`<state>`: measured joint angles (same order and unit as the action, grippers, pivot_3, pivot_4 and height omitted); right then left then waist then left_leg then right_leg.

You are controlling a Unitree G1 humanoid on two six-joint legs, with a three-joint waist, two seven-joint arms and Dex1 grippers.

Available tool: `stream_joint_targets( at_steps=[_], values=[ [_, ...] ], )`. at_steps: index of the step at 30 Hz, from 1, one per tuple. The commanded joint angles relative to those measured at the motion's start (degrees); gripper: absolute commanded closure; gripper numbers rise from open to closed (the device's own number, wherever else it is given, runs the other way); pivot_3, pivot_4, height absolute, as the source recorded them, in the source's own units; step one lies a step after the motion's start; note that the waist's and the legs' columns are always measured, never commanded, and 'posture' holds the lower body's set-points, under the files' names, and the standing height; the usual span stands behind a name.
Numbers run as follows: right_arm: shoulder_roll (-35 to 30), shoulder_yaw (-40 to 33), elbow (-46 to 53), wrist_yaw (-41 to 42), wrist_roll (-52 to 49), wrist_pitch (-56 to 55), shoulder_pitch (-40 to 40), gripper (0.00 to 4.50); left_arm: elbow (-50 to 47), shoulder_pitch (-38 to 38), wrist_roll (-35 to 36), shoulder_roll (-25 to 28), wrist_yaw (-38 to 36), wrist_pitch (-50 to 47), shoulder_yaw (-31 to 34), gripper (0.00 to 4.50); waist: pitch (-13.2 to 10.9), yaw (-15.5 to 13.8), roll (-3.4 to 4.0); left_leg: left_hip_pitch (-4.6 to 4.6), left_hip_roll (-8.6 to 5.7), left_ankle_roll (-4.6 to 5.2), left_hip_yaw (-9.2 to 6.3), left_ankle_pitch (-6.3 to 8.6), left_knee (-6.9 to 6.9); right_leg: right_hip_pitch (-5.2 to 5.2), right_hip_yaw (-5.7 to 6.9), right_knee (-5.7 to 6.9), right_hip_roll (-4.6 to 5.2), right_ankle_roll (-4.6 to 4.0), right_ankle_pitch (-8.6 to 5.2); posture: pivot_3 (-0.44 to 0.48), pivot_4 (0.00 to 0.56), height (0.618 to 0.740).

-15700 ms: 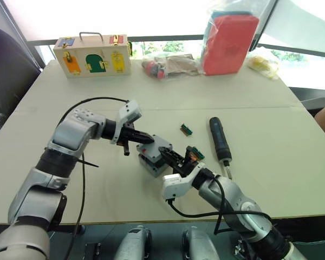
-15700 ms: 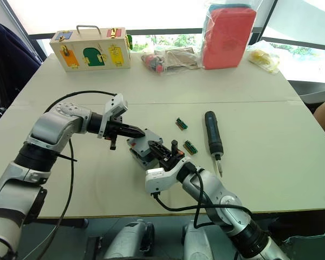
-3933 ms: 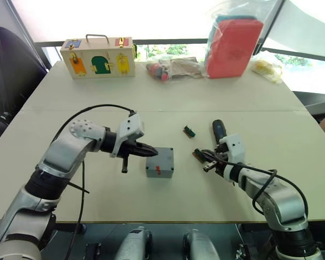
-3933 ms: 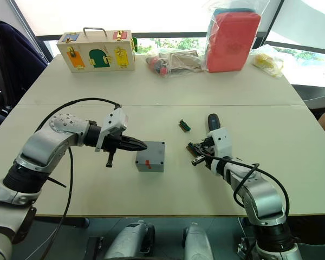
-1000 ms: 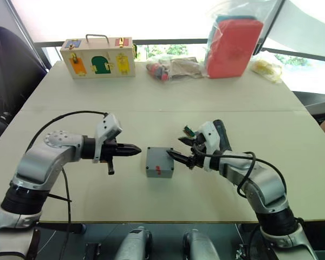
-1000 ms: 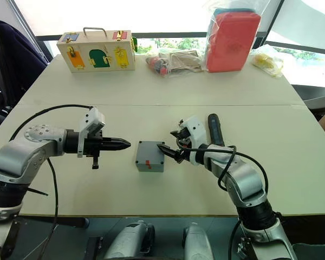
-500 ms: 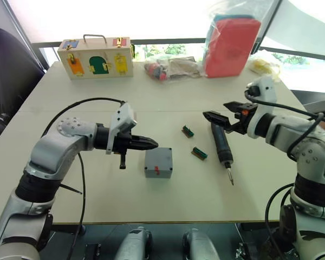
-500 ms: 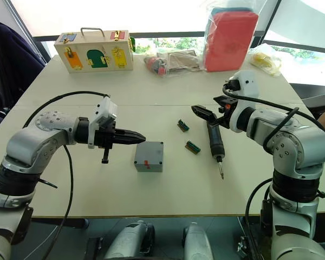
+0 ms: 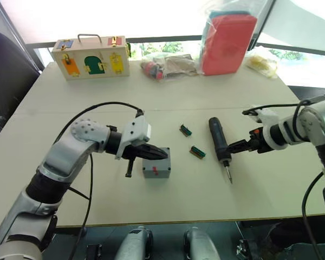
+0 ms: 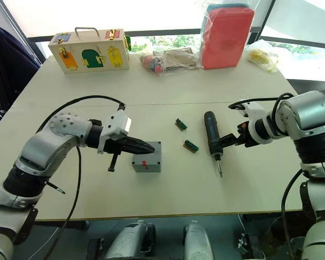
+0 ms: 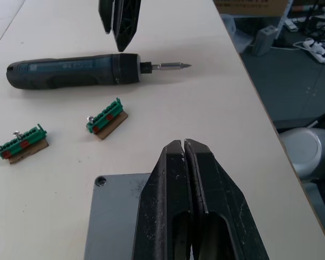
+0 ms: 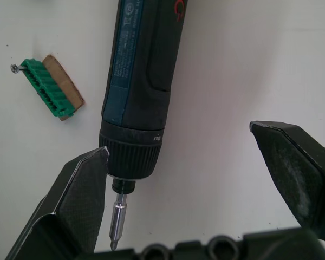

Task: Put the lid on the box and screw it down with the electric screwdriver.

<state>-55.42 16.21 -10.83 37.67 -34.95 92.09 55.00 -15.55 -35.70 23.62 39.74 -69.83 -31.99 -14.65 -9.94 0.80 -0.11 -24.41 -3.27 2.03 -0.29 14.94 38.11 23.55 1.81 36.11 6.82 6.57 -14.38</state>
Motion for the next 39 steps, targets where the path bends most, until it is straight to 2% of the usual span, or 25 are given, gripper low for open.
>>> stream_joint_targets(
  at_steps=[1,18,21,27,28,29,33,36,39],
  values=[
    [2.28,2.47,-5.17,1.47,2.94,-2.1,3.81,0.01,-1.93,1.17,-0.64,0.29,1.37,0.86,0.95,4.5,0.0,-0.09,0.0,0.0,0.0,0.0,0.0,0.0,0.0,-0.01,0.01,0.0,0.0,0.0,0.0,0.0,0.15,0.74],
    [9.65,11.95,-15.53,7.12,12.39,-10.05,5.71,0.01,-1.41,2.04,-1.28,-3.07,6.1,0.42,0.11,4.5,0.04,-0.12,-0.07,0.02,-0.06,-0.06,0.0,-0.04,0.05,-0.07,0.04,0.02,-0.03,0.1,0.06,0.0,0.15,0.74],
    [10.02,15.21,-15.96,9.91,14.25,-11.72,5.38,0.6,-1.14,2.06,-1.34,-3.43,6.46,0.38,0.22,4.5,0.08,-0.06,-0.12,0.07,-0.06,-0.06,-0.01,-0.04,0.09,-0.12,0.04,0.02,-0.04,0.15,0.09,0.0,0.15,0.74],
    [8.13,20.14,-15.14,15.82,17.2,-13.0,3.84,2.43,-1.67,3.17,-1.29,-3.72,7.55,-0.09,1.02,4.5,0.16,-0.06,-0.23,0.08,-0.05,-0.07,-0.02,-0.04,0.08,-0.12,0.04,0.01,-0.07,0.15,0.09,0.0,0.15,0.74],
    [7.89,20.23,-15.15,16.35,17.65,-13.26,3.76,2.65,-1.76,3.39,-1.22,-3.73,7.83,-0.23,1.23,4.5,0.16,-0.07,-0.23,0.09,-0.05,-0.07,-0.03,-0.04,0.08,-0.12,0.04,0.01,-0.07,0.15,0.09,0.0,0.15,0.74],
    [7.85,20.25,-15.2,16.69,18.03,-13.44,3.74,2.65,-1.76,3.57,-1.16,-3.67,7.96,-0.25,1.41,4.5,0.16,-0.12,-0.23,0.09,-0.05,-0.07,-0.03,-0.04,0.07,-0.12,0.04,0.01,-0.07,0.15,0.09,0.0,0.15,0.74],
    [8.78,15.79,-19.26,15.01,20.67,-16.02,6.07,2.66,-1.01,3.86,-0.99,-3.24,8.13,-0.24,2.1,4.5,0.19,-0.3,-0.29,0.08,-0.05,-0.08,-0.05,-0.04,0.08,-0.15,0.05,0.0,-0.05,0.15,0.09,0.0,0.15,0.74],
    [8.93,7.12,-22.01,11.58,21.31,-18.82,10.75,2.66,1.62,3.22,-0.52,-2.64,7.37,-0.31,3.48,4.5,0.15,-0.15,-0.23,0.09,-0.07,-0.11,-0.04,-0.05,0.09,-0.14,0.03,0.0,-0.05,0.17,0.12,0.0,0.15,0.74],
    [9.46,-4.96,-16.47,7.64,18.19,-17.88,12.78,2.66,5.41,1.59,1.26,-2.42,6.03,-1.18,5.6,4.5,-0.12,-0.23,0.2,-0.06,-0.12,-0.25,-0.03,-0.14,0.07,0.08,-0.01,0.06,-0.02,0.19,0.14,0.0,0.15,0.74]
  ],
)
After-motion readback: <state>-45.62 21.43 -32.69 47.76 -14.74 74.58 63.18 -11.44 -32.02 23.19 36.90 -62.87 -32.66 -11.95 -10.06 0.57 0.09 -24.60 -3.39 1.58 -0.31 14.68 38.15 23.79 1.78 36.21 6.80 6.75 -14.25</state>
